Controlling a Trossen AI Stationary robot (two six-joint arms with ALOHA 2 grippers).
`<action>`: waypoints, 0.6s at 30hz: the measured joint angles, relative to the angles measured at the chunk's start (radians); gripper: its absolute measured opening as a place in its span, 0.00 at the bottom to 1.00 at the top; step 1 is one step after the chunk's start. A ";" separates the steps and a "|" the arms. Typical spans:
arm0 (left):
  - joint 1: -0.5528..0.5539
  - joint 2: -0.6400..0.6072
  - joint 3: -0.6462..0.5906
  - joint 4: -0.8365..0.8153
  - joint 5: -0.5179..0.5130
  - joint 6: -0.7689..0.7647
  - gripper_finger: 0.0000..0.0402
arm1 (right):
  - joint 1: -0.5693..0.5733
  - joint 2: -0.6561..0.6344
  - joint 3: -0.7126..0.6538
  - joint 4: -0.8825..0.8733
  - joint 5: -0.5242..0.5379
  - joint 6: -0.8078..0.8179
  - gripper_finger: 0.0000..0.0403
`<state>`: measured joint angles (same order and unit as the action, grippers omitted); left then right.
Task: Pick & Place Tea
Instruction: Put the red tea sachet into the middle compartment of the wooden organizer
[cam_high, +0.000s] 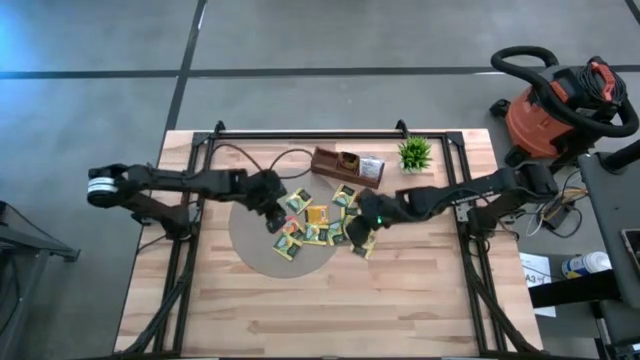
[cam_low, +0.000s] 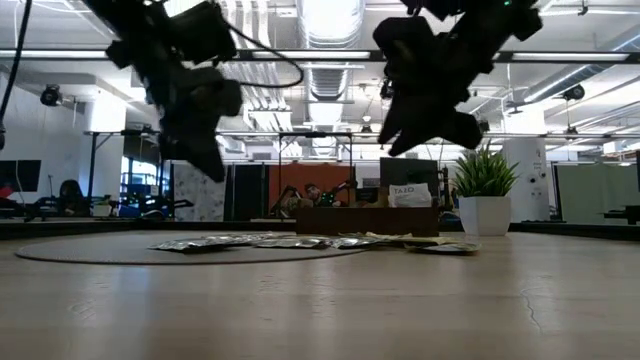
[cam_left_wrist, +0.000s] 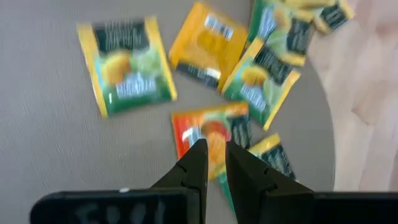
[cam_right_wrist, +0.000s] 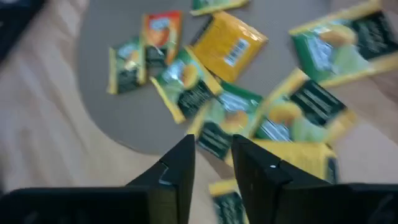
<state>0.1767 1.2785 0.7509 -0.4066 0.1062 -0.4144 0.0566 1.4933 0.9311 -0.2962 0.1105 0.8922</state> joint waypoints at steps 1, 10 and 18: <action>-0.005 -0.004 -0.024 0.010 0.000 -0.012 0.13 | -0.016 0.007 0.000 0.026 -0.028 -0.003 0.28; -0.017 0.001 -0.151 0.105 -0.004 -0.108 0.13 | -0.077 0.133 -0.001 0.271 -0.232 0.021 0.38; -0.017 0.010 -0.181 0.245 0.016 -0.110 0.13 | -0.074 0.318 0.083 0.381 -0.279 0.043 0.36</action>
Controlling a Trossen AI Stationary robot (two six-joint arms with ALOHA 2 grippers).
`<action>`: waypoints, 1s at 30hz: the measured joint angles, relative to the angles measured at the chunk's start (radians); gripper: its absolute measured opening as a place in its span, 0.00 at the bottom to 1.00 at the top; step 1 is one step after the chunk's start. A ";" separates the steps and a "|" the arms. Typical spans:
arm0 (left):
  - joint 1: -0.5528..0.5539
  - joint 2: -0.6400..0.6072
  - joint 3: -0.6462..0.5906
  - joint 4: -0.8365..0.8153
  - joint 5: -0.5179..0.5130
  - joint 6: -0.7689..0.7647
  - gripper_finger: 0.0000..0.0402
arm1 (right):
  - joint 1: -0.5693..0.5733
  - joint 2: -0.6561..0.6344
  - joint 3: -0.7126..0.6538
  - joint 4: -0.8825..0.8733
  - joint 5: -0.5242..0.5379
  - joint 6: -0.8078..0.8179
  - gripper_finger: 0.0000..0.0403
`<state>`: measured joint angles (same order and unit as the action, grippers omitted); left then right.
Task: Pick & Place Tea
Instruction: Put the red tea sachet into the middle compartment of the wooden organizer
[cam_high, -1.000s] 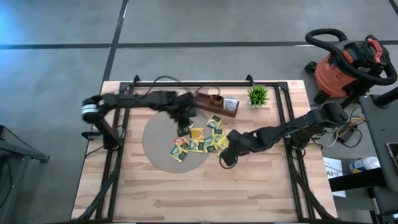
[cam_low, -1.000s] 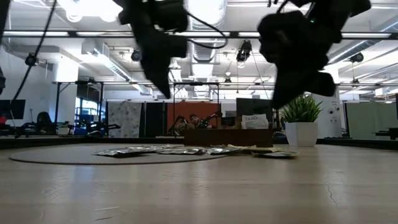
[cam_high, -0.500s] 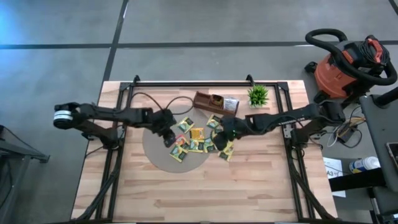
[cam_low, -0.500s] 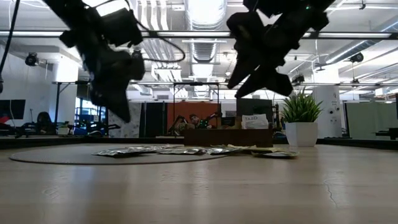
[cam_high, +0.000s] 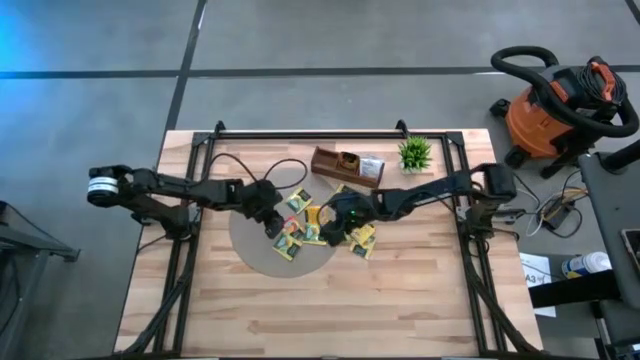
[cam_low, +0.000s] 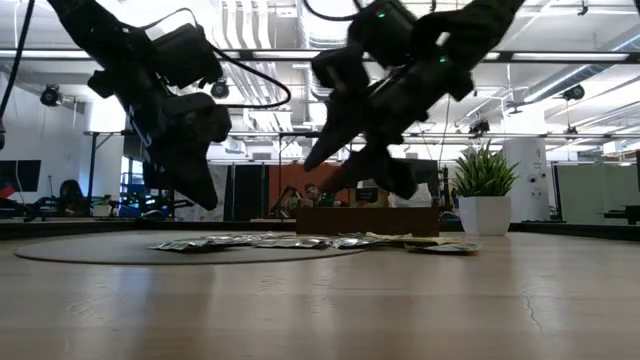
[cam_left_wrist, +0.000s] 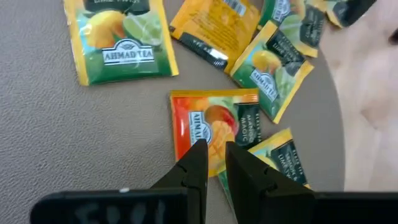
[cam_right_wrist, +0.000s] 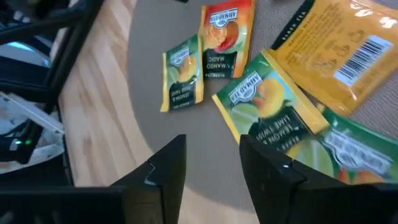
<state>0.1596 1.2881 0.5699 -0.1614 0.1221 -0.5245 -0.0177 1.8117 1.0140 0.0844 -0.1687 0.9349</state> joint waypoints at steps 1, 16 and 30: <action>0.000 0.003 -0.002 0.004 0.003 0.000 0.13 | 0.000 0.020 0.021 -0.001 0.000 -0.006 0.36; 0.000 0.118 -0.060 0.127 0.040 -0.026 0.13 | -0.003 0.284 0.394 -0.287 -0.011 -0.131 0.38; -0.010 0.213 -0.067 0.182 0.080 -0.112 0.13 | -0.014 0.299 0.435 -0.374 0.086 -0.038 0.39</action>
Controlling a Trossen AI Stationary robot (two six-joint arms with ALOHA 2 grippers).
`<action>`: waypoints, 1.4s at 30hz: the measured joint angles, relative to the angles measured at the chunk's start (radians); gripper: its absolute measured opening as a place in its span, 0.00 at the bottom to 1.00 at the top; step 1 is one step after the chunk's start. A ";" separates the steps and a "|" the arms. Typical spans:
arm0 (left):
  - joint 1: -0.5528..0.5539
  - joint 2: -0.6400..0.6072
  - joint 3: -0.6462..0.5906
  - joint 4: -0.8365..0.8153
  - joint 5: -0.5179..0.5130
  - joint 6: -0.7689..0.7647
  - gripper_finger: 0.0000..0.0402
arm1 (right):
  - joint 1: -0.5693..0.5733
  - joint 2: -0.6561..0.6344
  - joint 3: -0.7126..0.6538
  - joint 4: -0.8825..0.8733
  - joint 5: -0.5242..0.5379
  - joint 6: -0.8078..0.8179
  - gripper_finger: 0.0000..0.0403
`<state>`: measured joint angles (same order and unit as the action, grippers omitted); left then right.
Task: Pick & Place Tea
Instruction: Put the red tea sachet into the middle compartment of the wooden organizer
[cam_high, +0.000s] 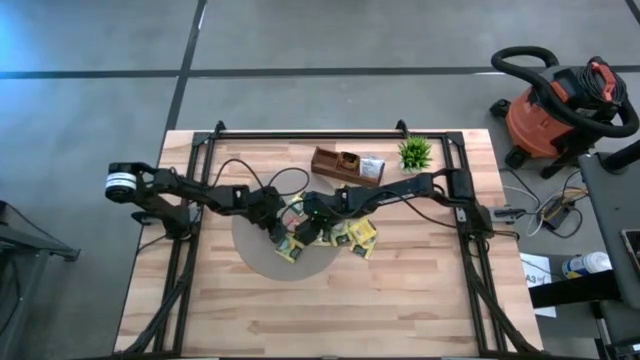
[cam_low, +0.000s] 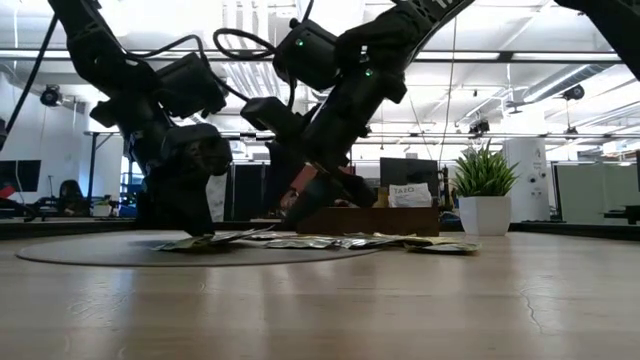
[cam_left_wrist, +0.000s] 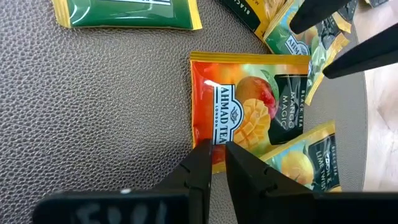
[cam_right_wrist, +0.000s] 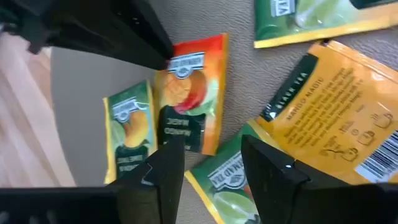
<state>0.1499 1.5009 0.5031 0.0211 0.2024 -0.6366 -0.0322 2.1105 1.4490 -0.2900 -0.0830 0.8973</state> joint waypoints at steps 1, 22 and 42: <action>-0.001 0.001 0.000 0.004 0.000 -0.007 0.13 | 0.000 0.001 0.000 -0.004 0.000 0.005 0.39; -0.005 0.003 -0.007 0.093 -0.003 -0.072 0.13 | -0.003 0.047 0.000 0.063 -0.079 0.019 0.35; -0.088 0.006 -0.012 0.229 0.030 -0.029 0.13 | -0.046 -0.026 0.042 0.060 -0.075 -0.104 0.02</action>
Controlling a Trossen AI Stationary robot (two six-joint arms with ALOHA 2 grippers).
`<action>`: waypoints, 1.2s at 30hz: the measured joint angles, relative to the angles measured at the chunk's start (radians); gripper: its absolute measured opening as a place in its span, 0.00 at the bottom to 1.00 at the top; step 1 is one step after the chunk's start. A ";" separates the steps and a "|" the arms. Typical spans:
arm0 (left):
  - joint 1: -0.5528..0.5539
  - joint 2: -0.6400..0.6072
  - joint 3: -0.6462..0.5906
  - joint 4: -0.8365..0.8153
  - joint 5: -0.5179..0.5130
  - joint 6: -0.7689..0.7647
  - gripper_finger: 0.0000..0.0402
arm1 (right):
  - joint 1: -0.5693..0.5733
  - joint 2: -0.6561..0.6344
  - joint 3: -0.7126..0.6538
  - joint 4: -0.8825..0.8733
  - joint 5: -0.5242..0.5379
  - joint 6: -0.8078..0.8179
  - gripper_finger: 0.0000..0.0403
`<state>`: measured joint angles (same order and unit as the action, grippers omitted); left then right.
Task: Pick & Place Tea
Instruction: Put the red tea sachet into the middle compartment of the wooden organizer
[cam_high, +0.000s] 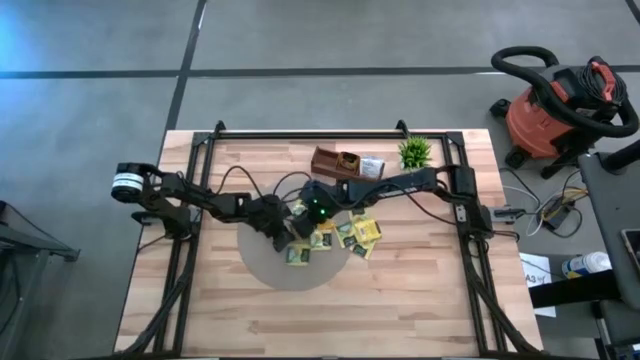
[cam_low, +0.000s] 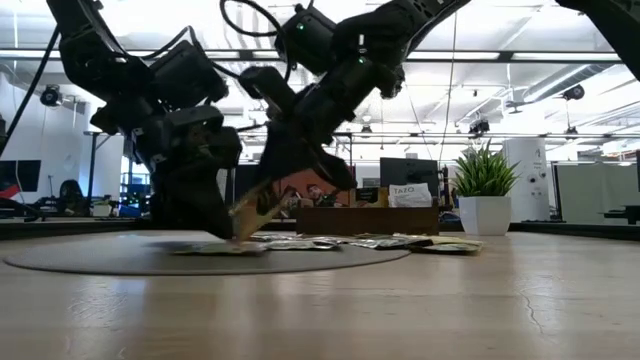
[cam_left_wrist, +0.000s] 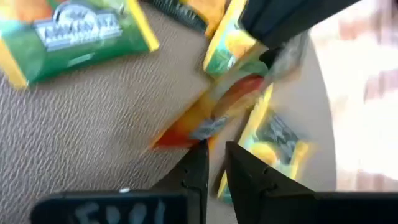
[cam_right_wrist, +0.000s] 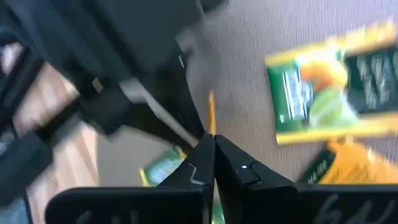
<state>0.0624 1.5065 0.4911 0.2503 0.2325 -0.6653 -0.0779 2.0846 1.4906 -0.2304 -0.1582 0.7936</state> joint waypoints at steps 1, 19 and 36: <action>0.000 0.000 0.001 0.009 -0.005 0.000 0.13 | -0.004 0.000 0.011 -0.001 -0.002 -0.006 0.02; 0.000 -0.054 0.018 0.024 -0.050 -0.009 0.13 | -0.011 -0.001 0.127 -0.263 0.027 -0.261 0.02; 0.001 -0.125 0.024 0.027 -0.147 -0.003 0.13 | -0.060 0.001 0.454 -0.784 0.003 -0.766 0.02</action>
<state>0.0631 1.3814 0.5149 0.2772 0.0853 -0.6683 -0.1380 2.0851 1.9450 -1.0148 -0.1551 0.0277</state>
